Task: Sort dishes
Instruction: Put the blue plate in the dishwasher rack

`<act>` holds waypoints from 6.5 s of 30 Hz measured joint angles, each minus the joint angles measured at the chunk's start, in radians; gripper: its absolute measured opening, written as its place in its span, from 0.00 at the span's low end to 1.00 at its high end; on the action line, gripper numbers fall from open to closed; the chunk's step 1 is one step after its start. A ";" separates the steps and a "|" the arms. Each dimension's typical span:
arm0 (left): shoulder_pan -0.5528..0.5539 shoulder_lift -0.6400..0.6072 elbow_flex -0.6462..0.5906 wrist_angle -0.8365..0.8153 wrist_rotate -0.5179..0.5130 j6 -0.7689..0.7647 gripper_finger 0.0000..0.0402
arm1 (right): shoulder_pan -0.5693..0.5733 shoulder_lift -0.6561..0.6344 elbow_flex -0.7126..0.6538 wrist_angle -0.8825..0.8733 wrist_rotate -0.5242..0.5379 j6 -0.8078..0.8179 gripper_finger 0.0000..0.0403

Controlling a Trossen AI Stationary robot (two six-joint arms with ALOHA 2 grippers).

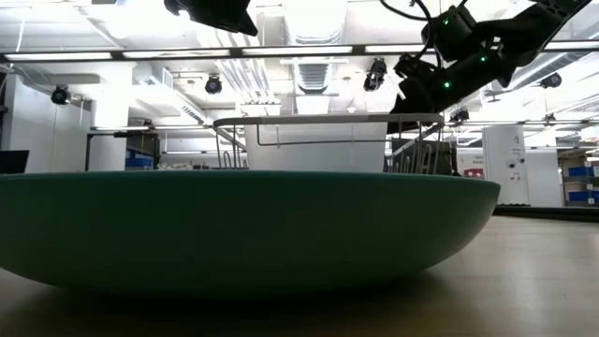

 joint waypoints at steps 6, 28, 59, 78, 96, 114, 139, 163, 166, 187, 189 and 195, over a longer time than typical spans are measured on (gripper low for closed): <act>0.000 0.000 0.000 -0.026 0.001 0.014 0.58 | -0.011 0.005 0.000 0.021 -0.019 0.015 0.31; 0.002 0.003 0.000 -0.081 0.000 0.130 0.58 | -0.024 0.106 0.025 0.035 -0.006 0.205 0.16; 0.071 0.005 0.000 -0.238 0.402 -0.076 0.58 | -0.020 0.119 0.105 -0.046 -0.031 0.093 0.00; 0.345 0.205 -0.001 -0.198 0.689 -0.109 0.58 | 0.016 0.113 0.105 -0.021 -0.005 -0.019 0.00; 0.378 0.274 0.002 -0.130 0.780 0.009 0.35 | 0.019 0.113 0.106 0.001 -0.013 -0.060 0.00; 0.376 0.270 0.002 -0.094 0.762 0.077 0.10 | 0.019 0.114 0.142 -0.008 -0.018 -0.081 0.21; 0.360 0.270 0.000 -0.038 0.786 0.106 0.08 | 0.016 0.169 0.203 -0.043 -0.152 -0.078 0.39; 0.360 0.262 0.001 -0.037 0.762 0.103 0.23 | 0.018 0.173 0.225 -0.067 -0.123 -0.105 0.01; 0.359 0.248 0.003 -0.069 0.716 0.103 0.31 | 0.018 0.159 0.240 -0.096 -0.115 -0.087 0.01; 0.362 -0.090 0.001 -0.408 0.656 0.210 0.50 | 0.094 0.114 0.637 -0.546 0.178 0.214 0.01; 0.363 -0.115 0.001 -0.406 0.598 0.234 0.50 | 0.119 0.113 0.693 -0.613 0.280 0.239 0.01; 0.378 -0.158 0.001 -0.406 0.399 0.320 0.50 | 0.175 0.111 0.879 -0.854 0.502 0.337 0.01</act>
